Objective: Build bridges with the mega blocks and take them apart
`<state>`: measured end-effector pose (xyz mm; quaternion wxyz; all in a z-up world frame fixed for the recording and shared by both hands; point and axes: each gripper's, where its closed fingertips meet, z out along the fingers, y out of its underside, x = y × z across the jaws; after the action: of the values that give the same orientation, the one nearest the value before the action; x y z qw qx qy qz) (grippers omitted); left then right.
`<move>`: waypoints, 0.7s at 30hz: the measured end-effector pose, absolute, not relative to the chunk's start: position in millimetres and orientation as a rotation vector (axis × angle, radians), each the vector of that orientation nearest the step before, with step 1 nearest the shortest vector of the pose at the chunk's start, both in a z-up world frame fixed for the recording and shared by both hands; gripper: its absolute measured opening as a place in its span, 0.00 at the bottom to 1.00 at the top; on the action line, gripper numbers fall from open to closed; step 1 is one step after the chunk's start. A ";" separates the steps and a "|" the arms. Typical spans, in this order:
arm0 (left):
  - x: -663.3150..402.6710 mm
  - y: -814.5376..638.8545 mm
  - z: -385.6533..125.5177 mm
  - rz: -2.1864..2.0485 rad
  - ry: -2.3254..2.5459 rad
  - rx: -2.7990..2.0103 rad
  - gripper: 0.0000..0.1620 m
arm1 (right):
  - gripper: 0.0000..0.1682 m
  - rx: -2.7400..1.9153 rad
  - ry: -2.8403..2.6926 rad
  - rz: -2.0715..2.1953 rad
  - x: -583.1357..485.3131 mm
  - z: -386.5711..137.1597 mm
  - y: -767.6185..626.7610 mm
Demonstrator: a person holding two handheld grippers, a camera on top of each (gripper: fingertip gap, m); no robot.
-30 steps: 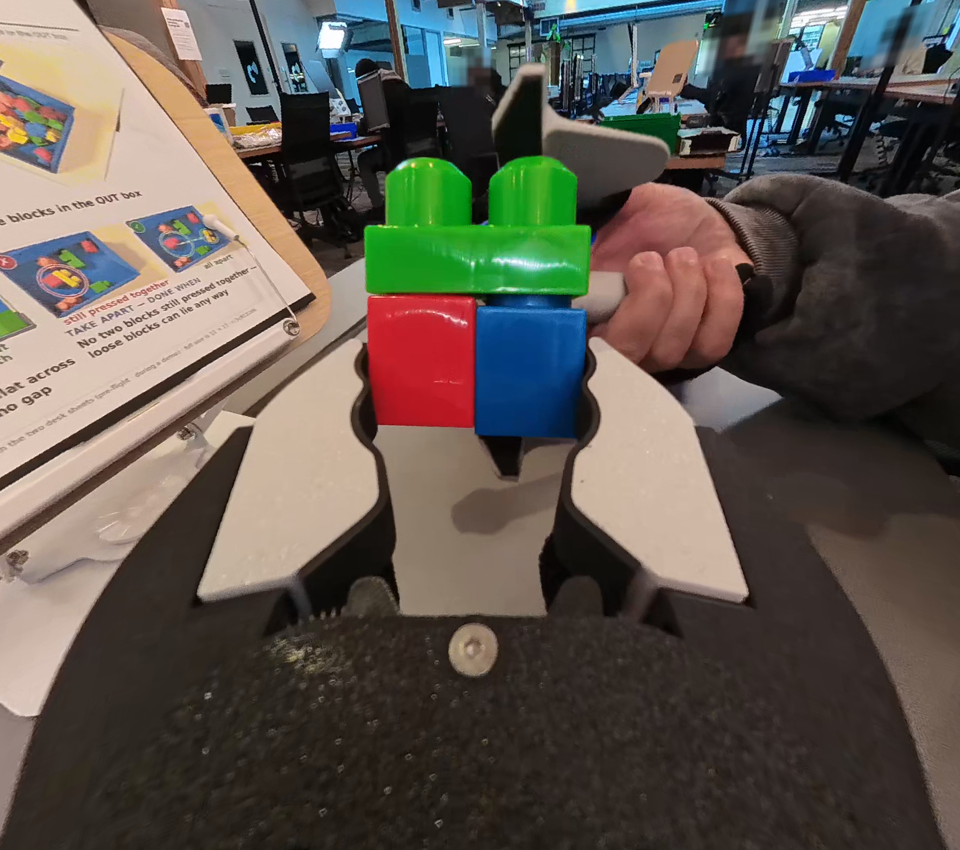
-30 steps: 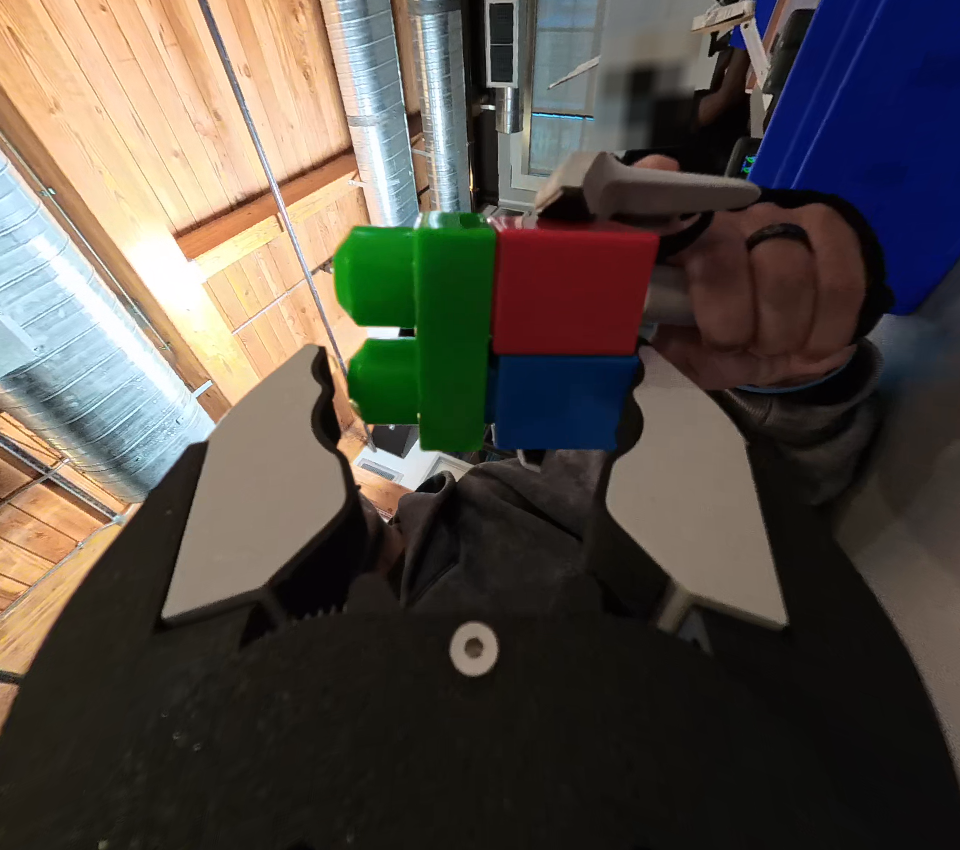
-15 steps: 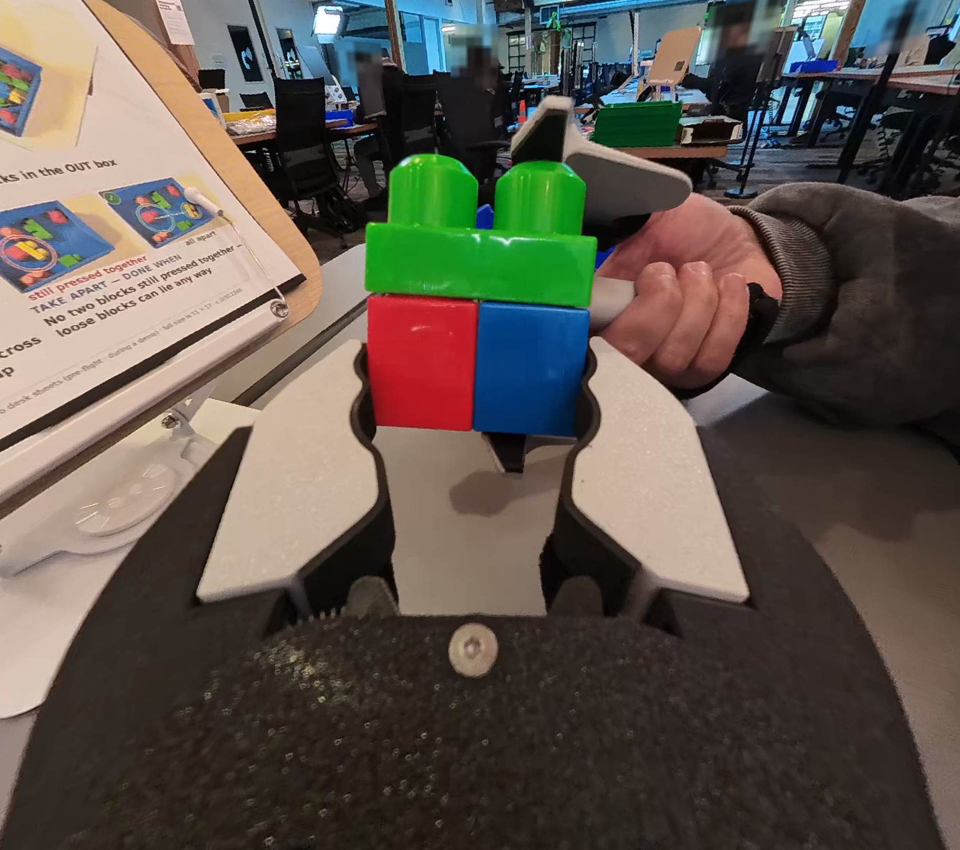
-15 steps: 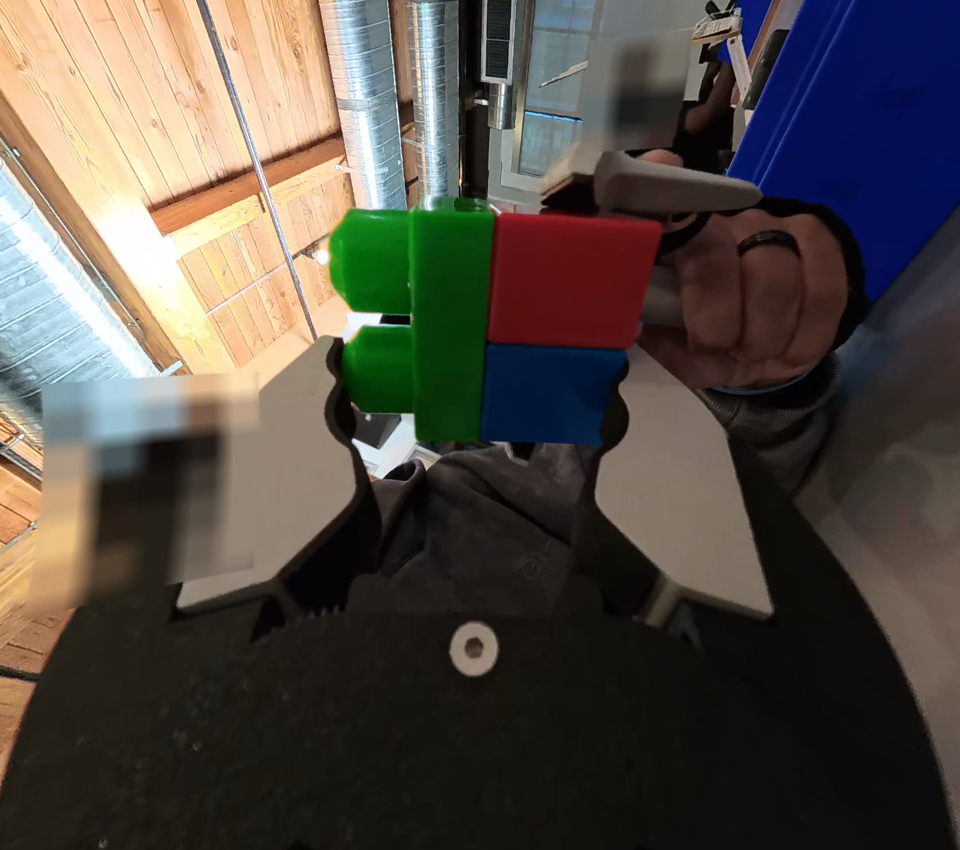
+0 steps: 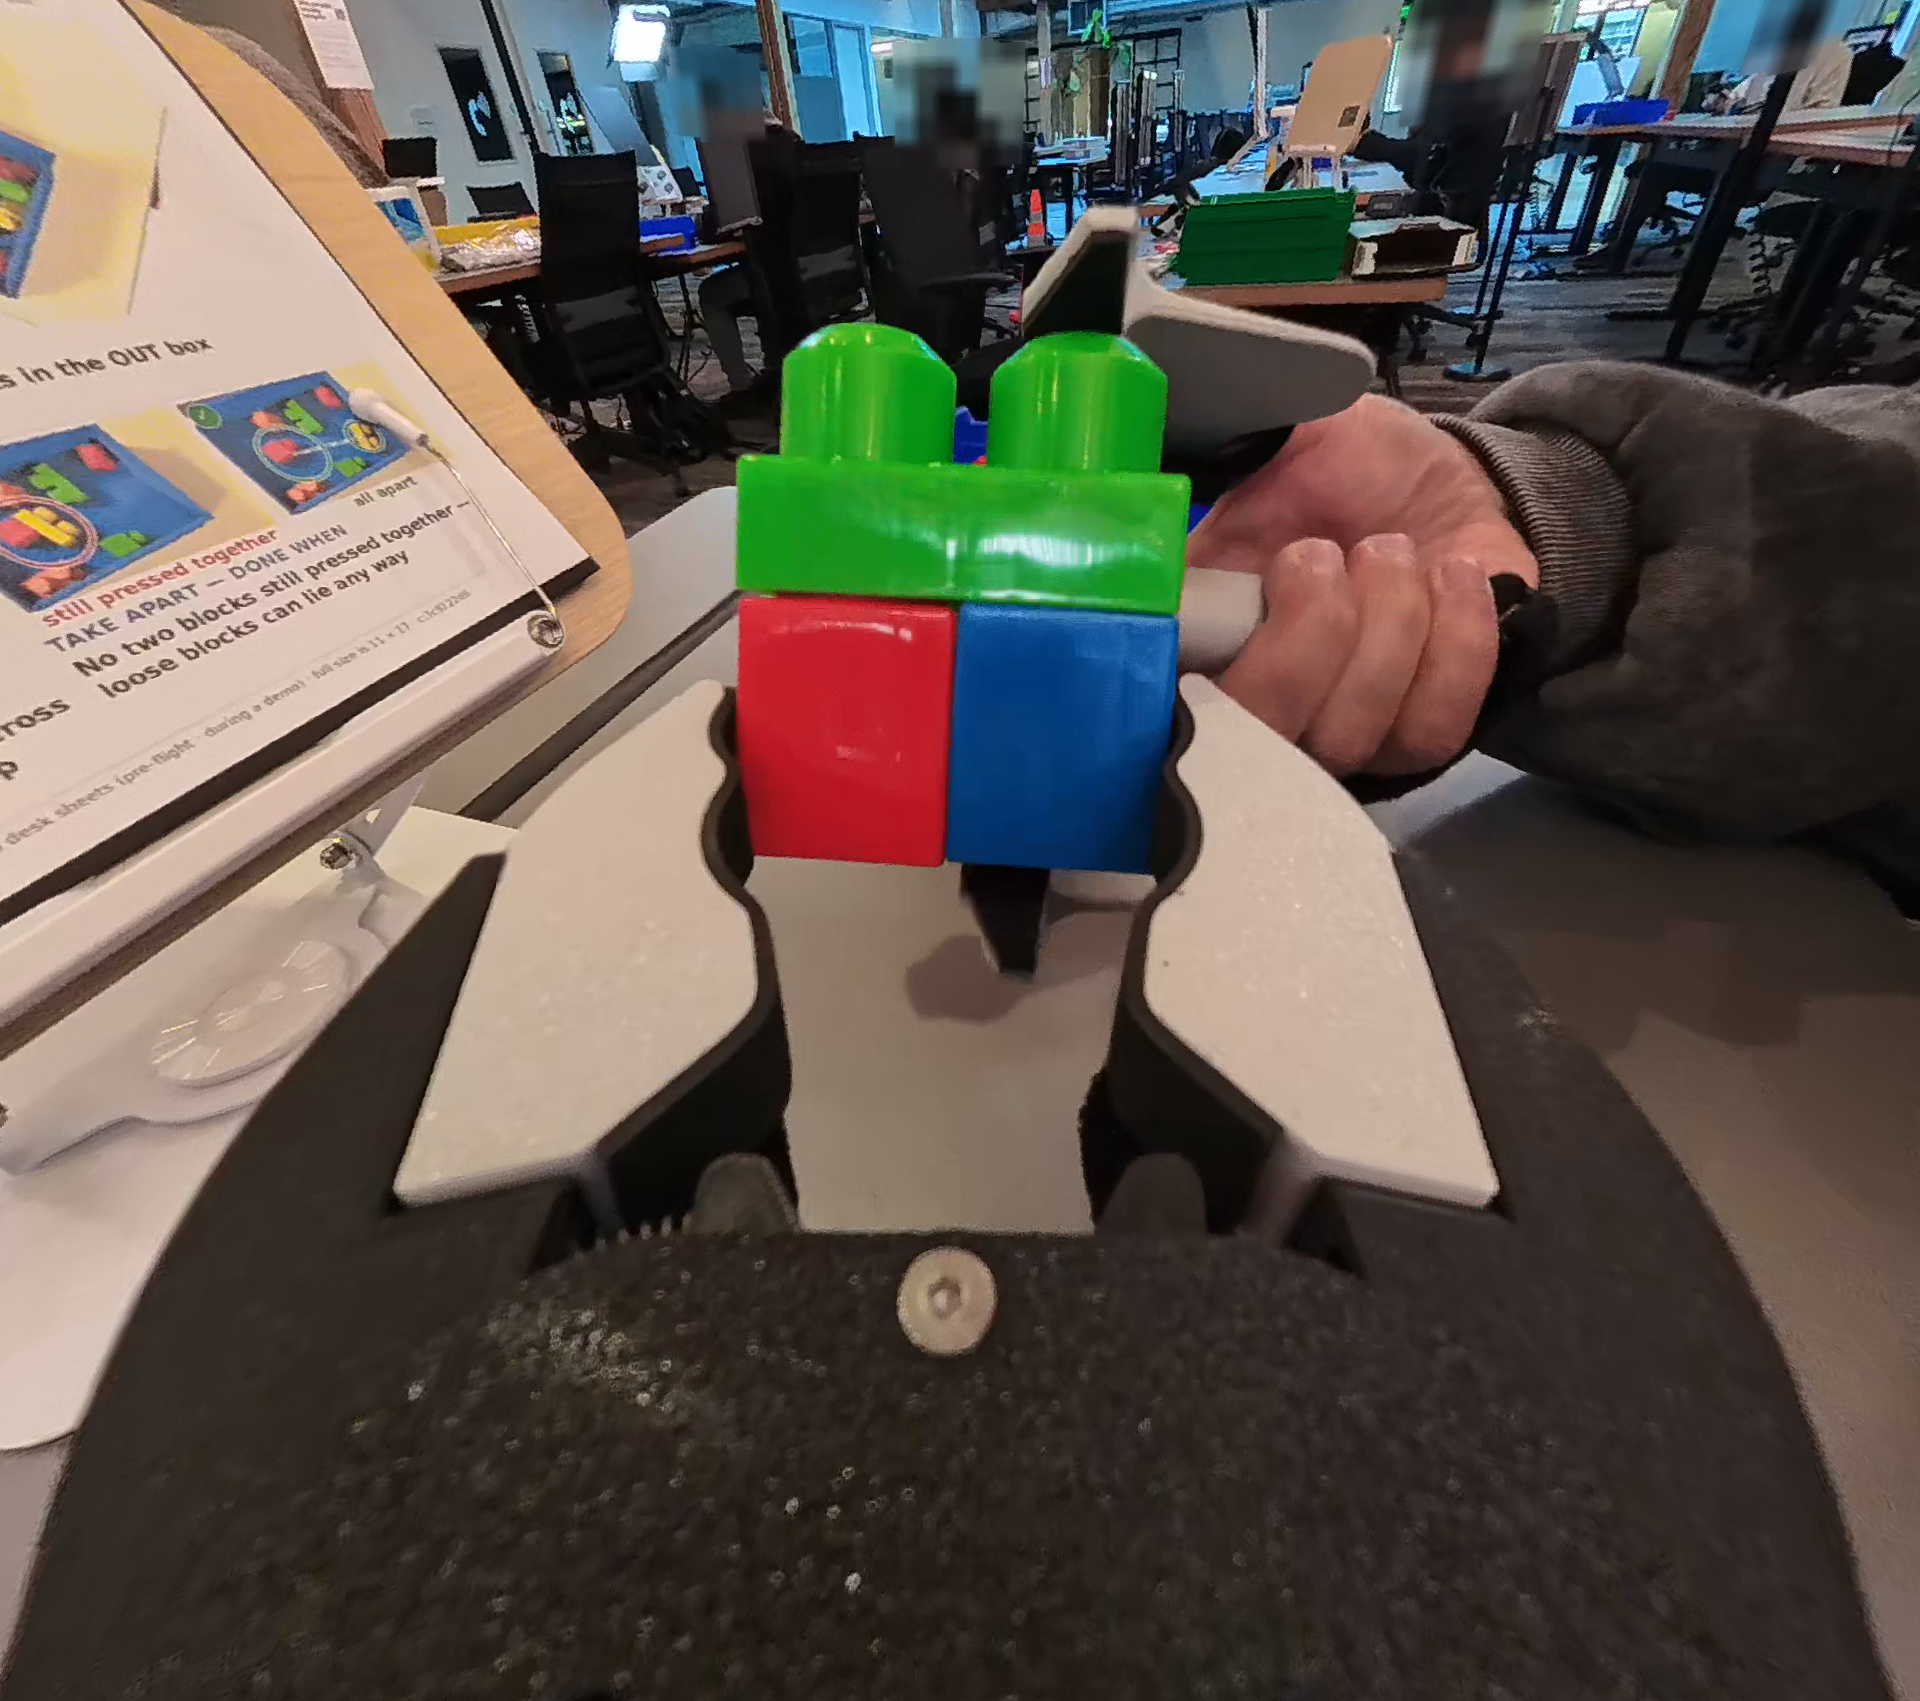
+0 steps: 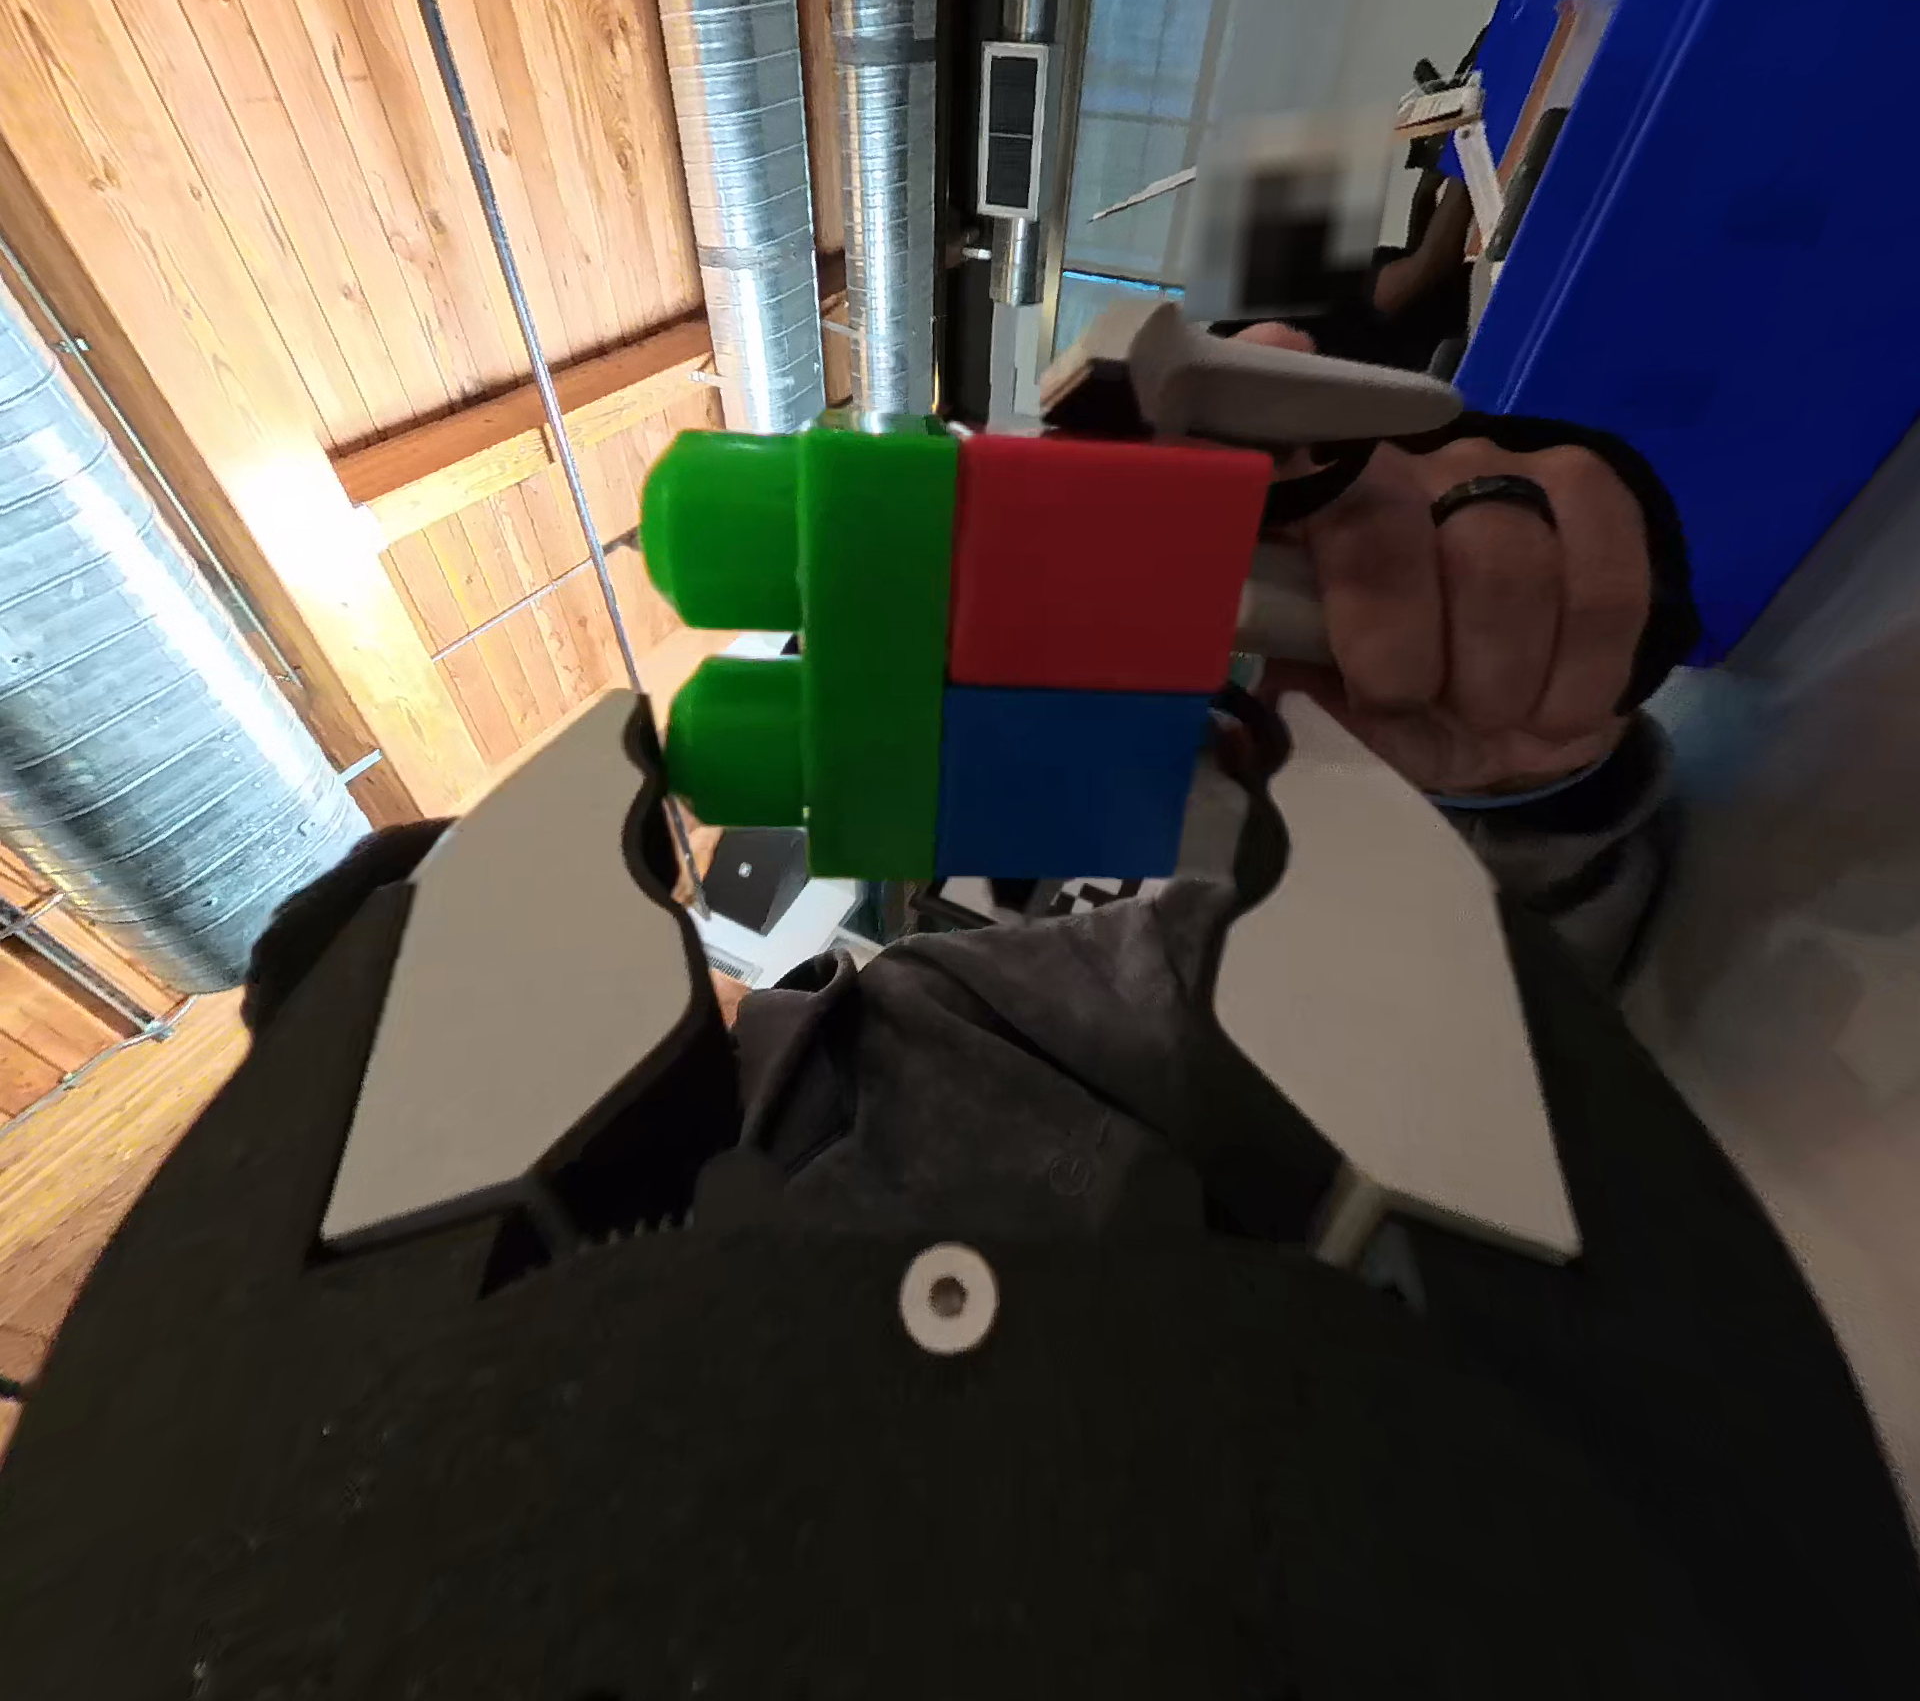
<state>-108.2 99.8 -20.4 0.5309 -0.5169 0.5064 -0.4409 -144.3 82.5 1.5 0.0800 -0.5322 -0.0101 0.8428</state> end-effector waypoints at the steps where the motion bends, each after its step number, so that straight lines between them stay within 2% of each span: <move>1: -109.6 100.4 -18.2 -1.058 1.202 -1.229 0.46 | 0.66 -1.587 -0.009 2.519 -143.1 0.0 85.2; 7: -113.2 98.0 -14.0 -1.115 1.203 -1.221 0.46 | 0.68 -1.548 0.005 2.571 -143.8 3.5 99.1; 11: -108.7 90.5 -20.0 -1.090 1.264 -1.214 0.46 | 0.63 -1.540 -0.055 2.602 -149.9 13.4 99.0; 21: -105.9 89.6 -25.8 -1.073 1.279 -1.222 0.46 | 0.61 -1.573 -0.128 2.572 -148.0 7.4 97.2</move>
<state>-105.9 89.6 -25.8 0.5109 -0.5076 0.5315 -0.4459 -148.0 97.2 7.4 0.0620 -0.5202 -0.0424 0.8507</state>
